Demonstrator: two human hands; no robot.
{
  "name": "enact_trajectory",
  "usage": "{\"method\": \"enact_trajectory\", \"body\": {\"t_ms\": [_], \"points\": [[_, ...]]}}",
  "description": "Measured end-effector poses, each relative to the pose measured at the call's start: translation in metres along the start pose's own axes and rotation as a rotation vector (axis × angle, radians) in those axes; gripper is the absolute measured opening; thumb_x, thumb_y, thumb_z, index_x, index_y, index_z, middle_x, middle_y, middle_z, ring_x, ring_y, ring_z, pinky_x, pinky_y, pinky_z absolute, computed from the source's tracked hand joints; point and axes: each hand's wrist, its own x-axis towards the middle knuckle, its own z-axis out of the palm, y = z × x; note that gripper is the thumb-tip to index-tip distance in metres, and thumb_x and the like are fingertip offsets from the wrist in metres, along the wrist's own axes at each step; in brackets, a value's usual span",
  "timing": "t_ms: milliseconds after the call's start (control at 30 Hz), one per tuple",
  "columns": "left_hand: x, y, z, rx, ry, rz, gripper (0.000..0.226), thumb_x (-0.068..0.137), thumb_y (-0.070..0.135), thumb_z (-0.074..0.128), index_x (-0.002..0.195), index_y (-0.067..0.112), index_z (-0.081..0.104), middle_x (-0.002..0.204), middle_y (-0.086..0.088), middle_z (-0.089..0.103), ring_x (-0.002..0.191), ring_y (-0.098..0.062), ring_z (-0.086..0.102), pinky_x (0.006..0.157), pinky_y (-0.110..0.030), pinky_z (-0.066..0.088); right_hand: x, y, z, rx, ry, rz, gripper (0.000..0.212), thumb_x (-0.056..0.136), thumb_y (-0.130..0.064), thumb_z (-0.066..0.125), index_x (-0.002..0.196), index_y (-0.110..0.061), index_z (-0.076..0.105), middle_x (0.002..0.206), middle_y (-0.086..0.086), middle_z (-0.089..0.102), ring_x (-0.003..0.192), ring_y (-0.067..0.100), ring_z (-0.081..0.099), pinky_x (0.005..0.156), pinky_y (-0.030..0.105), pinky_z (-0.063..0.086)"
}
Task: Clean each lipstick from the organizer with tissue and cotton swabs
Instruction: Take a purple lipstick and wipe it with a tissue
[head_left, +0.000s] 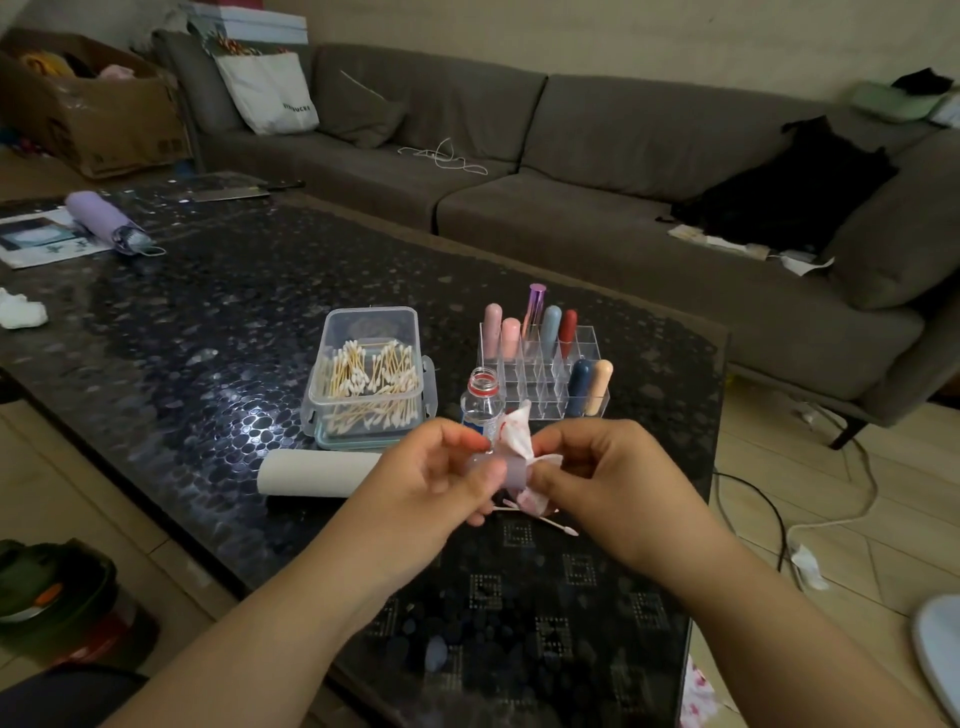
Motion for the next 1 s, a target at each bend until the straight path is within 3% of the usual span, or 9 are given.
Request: {"method": "enact_trajectory", "body": {"t_ms": [100,233,333,533,667,733,800,933,1000], "points": [[0.0018,-0.0018,-0.0016,0.068,0.013,-0.076,0.047,0.076,0.049,0.051,0.093,0.006,0.062,0.063,0.000,0.064,0.059,-0.014,0.056,0.058,-0.025,0.047,-0.0013,-0.0028,0.0013,-0.102,0.068,-0.069,0.010,0.082,-0.019,0.071,0.082,-0.028,0.067,0.062,-0.012,0.060,0.056,-0.002,0.055,0.053,0.009,0.041],[0.0019,-0.0060,-0.0023,0.063,0.001,0.032,0.006,0.090,0.008,0.056,0.090,0.005,0.061,0.064,0.000,0.065,0.059,-0.010,0.055,0.056,-0.019,0.047,-0.0013,-0.0025,0.0038,-0.124,0.063,-0.071,0.013,0.083,-0.017,0.070,0.083,-0.029,0.067,0.065,-0.013,0.061,0.060,-0.004,0.056,0.055,0.008,0.043],[0.0012,-0.0058,-0.0032,0.023,-0.046,0.072,0.013,0.084,-0.005,0.060,0.094,0.003,0.058,0.078,-0.002,0.070,0.066,-0.008,0.058,0.064,-0.019,0.051,-0.0009,0.0008,0.0011,-0.037,0.025,-0.018,0.011,0.085,-0.016,0.068,0.090,-0.025,0.071,0.072,-0.011,0.067,0.060,-0.003,0.060,0.054,0.009,0.044],[-0.0003,-0.0022,0.0016,-0.001,-0.001,-0.067,0.039,0.077,0.043,0.052,0.092,0.008,0.061,0.065,-0.003,0.063,0.059,-0.015,0.056,0.057,-0.026,0.048,-0.0022,-0.0009,-0.0009,-0.109,0.078,-0.095,0.015,0.083,-0.018,0.070,0.079,-0.032,0.065,0.063,-0.012,0.061,0.058,0.000,0.056,0.054,0.010,0.042],[0.0007,-0.0039,-0.0009,0.046,-0.008,0.048,0.008,0.087,0.012,0.057,0.091,0.006,0.060,0.064,0.003,0.064,0.060,-0.009,0.055,0.058,-0.018,0.047,0.0001,0.0003,0.0003,-0.094,0.054,-0.058,0.011,0.084,-0.017,0.069,0.084,-0.028,0.068,0.070,-0.012,0.066,0.063,0.000,0.061,0.057,0.009,0.045],[0.0000,-0.0021,-0.0017,0.040,-0.039,0.079,0.012,0.085,-0.001,0.059,0.095,0.004,0.059,0.073,0.005,0.068,0.065,-0.005,0.058,0.064,-0.016,0.049,0.0005,0.0023,-0.0021,-0.003,0.018,-0.001,0.009,0.085,-0.016,0.068,0.091,-0.022,0.072,0.077,-0.009,0.070,0.066,0.000,0.064,0.059,0.010,0.047],[-0.0011,-0.0011,-0.0009,0.015,-0.034,0.066,0.013,0.085,-0.001,0.059,0.098,0.003,0.059,0.076,0.005,0.070,0.067,-0.005,0.060,0.066,-0.017,0.051,0.0004,0.0033,-0.0035,0.016,0.006,0.012,0.009,0.085,-0.017,0.068,0.092,-0.022,0.072,0.078,-0.008,0.071,0.068,0.003,0.065,0.060,0.012,0.050],[0.0015,-0.0040,0.0005,0.043,0.012,-0.030,0.020,0.091,0.024,0.053,0.095,0.007,0.062,0.066,0.001,0.066,0.062,-0.012,0.059,0.063,-0.024,0.051,-0.0002,0.0012,0.0009,-0.111,0.052,-0.068,0.010,0.084,-0.019,0.070,0.081,-0.028,0.066,0.067,-0.011,0.063,0.061,-0.001,0.058,0.056,0.009,0.043],[0.0025,-0.0054,-0.0008,0.086,0.021,-0.006,0.011,0.092,0.016,0.053,0.090,0.007,0.061,0.062,0.002,0.065,0.059,-0.010,0.057,0.059,-0.021,0.049,0.0003,0.0008,0.0036,-0.150,0.059,-0.082,0.013,0.083,-0.018,0.070,0.081,-0.030,0.064,0.064,-0.014,0.059,0.059,-0.003,0.055,0.055,0.008,0.042]]}}
